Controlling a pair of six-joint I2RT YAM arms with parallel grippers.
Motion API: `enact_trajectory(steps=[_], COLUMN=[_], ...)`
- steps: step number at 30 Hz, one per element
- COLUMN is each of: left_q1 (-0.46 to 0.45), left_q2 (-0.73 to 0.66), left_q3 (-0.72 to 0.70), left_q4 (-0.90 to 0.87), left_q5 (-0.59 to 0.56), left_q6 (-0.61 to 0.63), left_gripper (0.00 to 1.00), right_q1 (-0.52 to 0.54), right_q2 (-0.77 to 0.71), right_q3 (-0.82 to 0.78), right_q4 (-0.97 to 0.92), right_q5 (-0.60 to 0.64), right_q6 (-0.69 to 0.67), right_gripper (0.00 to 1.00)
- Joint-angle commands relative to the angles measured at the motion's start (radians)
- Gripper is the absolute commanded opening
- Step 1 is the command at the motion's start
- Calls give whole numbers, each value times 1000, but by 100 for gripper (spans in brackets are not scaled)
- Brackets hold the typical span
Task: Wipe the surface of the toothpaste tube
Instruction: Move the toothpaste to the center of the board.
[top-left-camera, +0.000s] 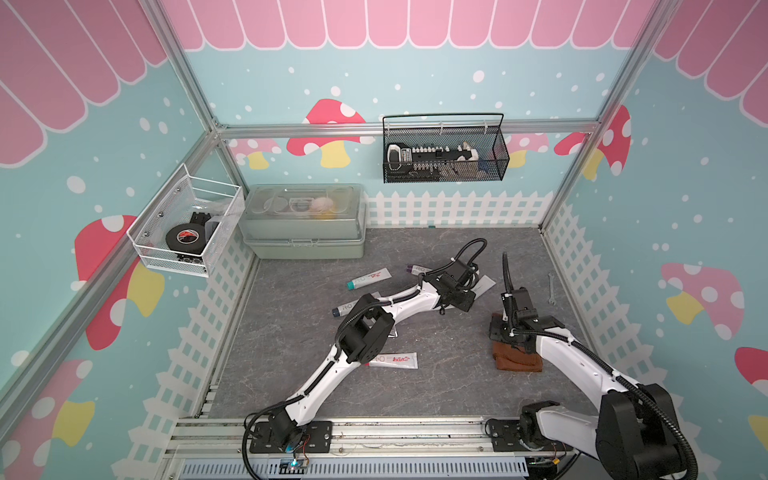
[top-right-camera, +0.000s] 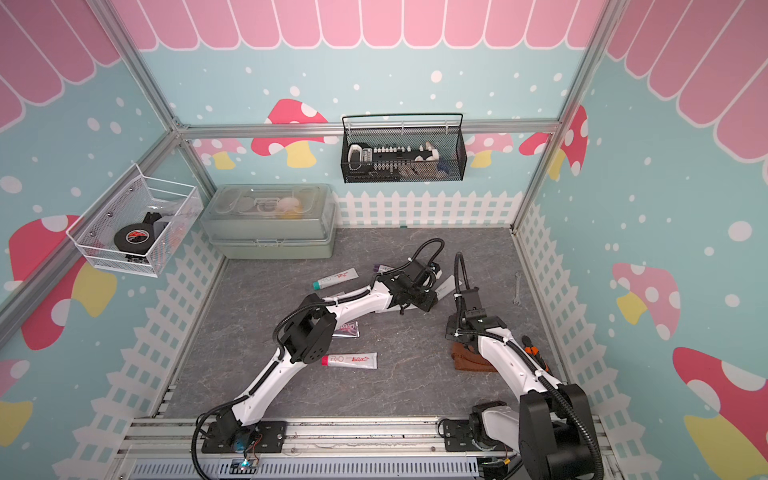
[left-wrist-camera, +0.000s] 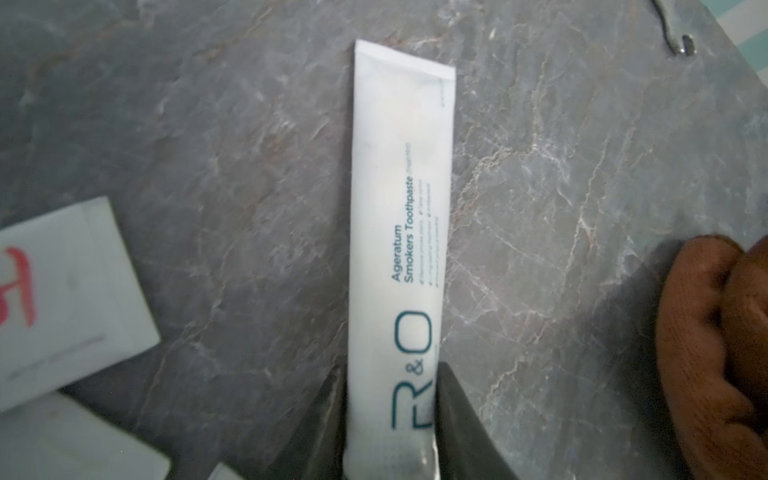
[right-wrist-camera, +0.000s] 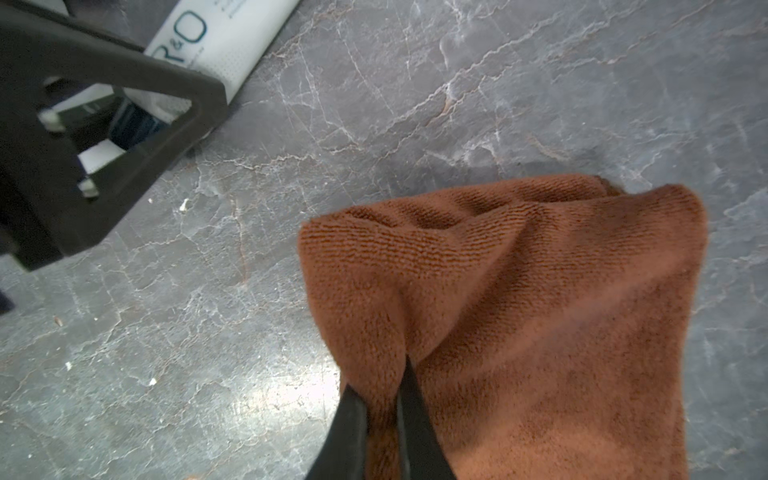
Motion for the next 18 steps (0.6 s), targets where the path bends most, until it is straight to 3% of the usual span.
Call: enact_trajectory(steps=[1, 6, 18], left_q1=[3, 17, 78], left_q2=[-71, -231, -535], left_q3=[-69, -254, -625], left_q4=[-38, 45, 84], left_q5=[3, -6, -103], left_q6=[5, 7, 48], left_gripper=[48, 62, 64], right_q1=[-7, -6, 0], right_q2=[9, 28, 123], right_q3=[-9, -3, 38], right_q4=[14, 20, 68], right_q5=[-7, -21, -110], right_q6=[6, 1, -5], right_gripper=[10, 10, 11])
